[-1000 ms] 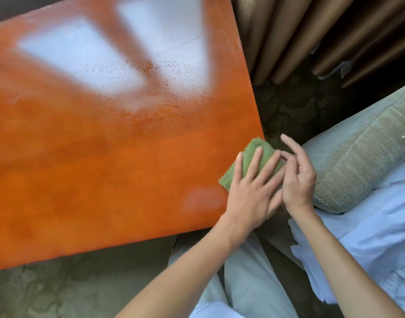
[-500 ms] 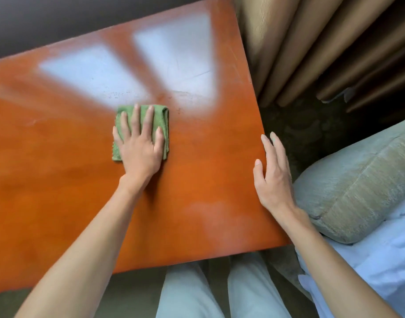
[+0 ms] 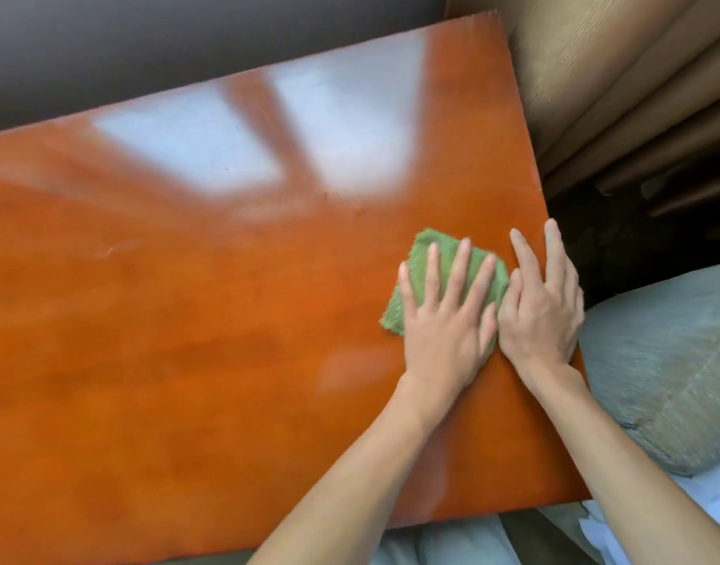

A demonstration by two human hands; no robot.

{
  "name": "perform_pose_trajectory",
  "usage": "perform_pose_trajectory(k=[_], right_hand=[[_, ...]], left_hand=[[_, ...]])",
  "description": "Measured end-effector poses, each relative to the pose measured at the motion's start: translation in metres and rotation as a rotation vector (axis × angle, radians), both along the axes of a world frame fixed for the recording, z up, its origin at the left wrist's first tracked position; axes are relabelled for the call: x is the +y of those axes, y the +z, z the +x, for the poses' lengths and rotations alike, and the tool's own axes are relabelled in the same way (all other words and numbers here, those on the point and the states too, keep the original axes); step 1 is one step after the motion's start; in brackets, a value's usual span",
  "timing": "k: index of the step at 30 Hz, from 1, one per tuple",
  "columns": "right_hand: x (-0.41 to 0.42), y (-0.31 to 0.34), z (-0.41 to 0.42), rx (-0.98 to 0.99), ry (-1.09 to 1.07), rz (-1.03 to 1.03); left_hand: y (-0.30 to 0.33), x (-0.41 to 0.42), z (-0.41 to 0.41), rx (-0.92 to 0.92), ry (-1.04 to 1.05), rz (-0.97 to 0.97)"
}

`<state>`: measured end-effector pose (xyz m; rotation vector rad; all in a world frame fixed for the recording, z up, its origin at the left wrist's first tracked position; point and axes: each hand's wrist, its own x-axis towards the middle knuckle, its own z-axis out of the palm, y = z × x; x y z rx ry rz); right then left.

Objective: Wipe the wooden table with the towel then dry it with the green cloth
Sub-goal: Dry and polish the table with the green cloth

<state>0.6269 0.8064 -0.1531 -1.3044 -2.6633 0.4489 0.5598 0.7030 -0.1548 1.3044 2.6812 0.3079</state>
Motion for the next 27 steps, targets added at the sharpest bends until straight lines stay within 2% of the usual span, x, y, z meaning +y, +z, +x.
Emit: perform_pose_trajectory(k=[3, 6, 10, 14, 17, 20, 23, 27], right_hand=[[-0.002, 0.001, -0.003, -0.01, 0.002, 0.023], [-0.003, 0.005, -0.004, -0.055, 0.003, 0.032], [-0.009, 0.009, -0.01, -0.064, 0.013, 0.027], [-0.029, 0.015, -0.039, -0.023, 0.061, -0.034], [-0.059, 0.019, -0.075, 0.007, 0.156, -0.076], [-0.097, 0.018, -0.113, 0.037, 0.249, -0.096], [-0.131, 0.015, -0.141, 0.024, 0.33, -0.088], [-0.147, 0.005, -0.146, -0.055, 0.381, 0.046]], left_hand=[[0.0, 0.015, -0.035, 0.0, -0.038, 0.034], [0.002, -0.012, -0.079, 0.01, 0.048, 0.064], [0.003, -0.102, -0.15, 0.023, 0.303, 0.008], [0.005, -0.235, -0.201, -0.009, 0.615, -0.073], [0.009, -0.313, -0.202, -0.041, 0.868, -0.1], [0.009, -0.328, -0.172, -0.059, 1.018, -0.118], [0.007, -0.294, -0.136, -0.067, 0.968, -0.125], [0.005, -0.214, -0.092, -0.033, 0.584, -0.102]])
